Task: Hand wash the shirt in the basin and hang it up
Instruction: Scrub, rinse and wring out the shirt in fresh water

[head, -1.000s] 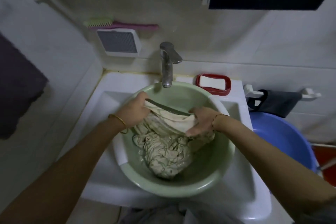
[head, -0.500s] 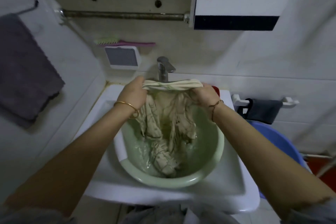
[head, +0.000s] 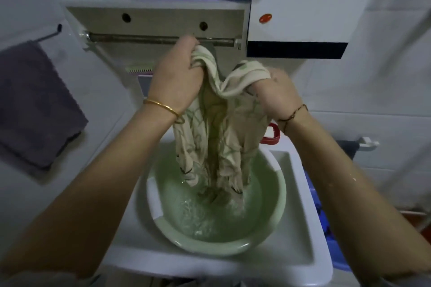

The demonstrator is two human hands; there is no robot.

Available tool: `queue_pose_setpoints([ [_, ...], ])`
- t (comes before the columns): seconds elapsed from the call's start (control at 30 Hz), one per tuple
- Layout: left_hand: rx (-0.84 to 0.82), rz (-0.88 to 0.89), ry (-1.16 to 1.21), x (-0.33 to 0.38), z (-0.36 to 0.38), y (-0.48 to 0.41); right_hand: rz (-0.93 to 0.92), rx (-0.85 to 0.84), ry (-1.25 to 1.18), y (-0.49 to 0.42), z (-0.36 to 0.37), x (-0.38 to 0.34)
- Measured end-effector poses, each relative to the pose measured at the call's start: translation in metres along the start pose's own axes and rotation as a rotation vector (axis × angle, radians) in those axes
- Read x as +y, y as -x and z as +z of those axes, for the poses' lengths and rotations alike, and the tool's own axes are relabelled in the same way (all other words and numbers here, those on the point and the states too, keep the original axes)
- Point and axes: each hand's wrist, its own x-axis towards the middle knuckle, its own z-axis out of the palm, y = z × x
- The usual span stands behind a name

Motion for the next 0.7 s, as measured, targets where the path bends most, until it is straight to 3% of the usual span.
queue_pose_setpoints([
  [0.2,-0.456,-0.224,-0.211,-0.067,0.056,0.045,0.25,-0.243,0.502,-0.002,0.027,0.088],
  [0.3,-0.681,-0.381,-0.219,-0.102,0.088,0.07,0.408,-0.336,0.576,0.0,0.046,0.143],
  [0.4,-0.857,-0.622,-0.129,-0.129,0.117,0.097,0.564,-0.318,0.509,0.007,0.06,0.184],
  [0.53,-0.649,-0.605,-0.31,-0.161,0.155,0.129,0.744,-0.085,0.088,0.011,0.094,0.216],
  [0.6,-0.575,-0.585,-0.327,-0.171,0.171,0.144,0.635,-0.039,0.215,0.013,0.114,0.23],
  [0.7,-0.634,-0.415,-0.433,-0.185,0.191,0.166,0.294,-0.346,0.687,0.016,0.135,0.255],
])
